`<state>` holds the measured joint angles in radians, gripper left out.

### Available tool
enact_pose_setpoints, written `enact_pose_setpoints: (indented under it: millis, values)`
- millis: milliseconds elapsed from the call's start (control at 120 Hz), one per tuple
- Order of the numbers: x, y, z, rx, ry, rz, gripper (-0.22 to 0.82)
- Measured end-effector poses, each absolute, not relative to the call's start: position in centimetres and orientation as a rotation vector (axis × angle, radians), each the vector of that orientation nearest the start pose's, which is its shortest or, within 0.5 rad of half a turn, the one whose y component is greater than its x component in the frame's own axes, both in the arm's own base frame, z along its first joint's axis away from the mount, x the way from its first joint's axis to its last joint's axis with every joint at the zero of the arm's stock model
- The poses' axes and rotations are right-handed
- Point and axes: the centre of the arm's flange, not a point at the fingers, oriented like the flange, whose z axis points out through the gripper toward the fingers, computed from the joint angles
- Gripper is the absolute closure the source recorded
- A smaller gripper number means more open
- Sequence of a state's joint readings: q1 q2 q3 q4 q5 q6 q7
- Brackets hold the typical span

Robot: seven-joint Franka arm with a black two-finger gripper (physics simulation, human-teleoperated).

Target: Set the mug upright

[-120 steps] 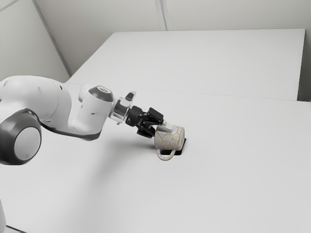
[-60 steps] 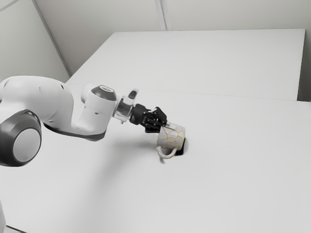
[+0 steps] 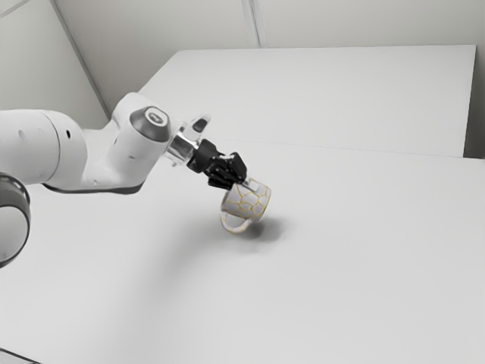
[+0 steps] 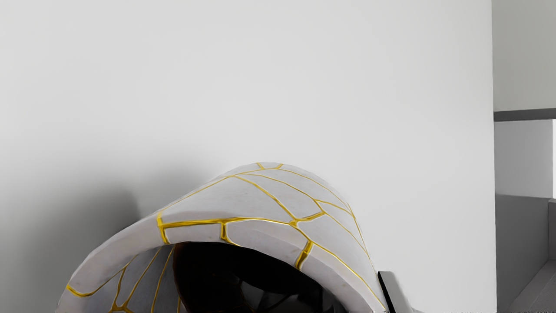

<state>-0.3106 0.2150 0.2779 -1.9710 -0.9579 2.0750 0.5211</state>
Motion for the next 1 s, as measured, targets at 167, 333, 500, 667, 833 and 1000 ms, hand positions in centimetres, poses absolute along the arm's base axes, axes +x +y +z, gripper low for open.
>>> enact_pose_setpoints:
  millis: [167, 333, 500, 667, 833, 1000]
  values:
    - [59.0, -7.3, 38.9, 2.566, -0.067, 0.073, 0.73]
    - [58.3, -7.4, 39.4, 2.753, -0.051, 0.004, 0.73]
    - [58.1, -6.4, 39.8, 2.938, -0.001, -0.013, 0.73]
    - [58.2, -6.6, 39.3, 3.078, 0.036, -0.015, 0.74]
    - [58.3, -6.6, 38.4, 3.129, 0.130, -0.030, 0.74]
    - [58.3, -6.5, 37.3, 3.154, 0.225, -0.057, 0.73]
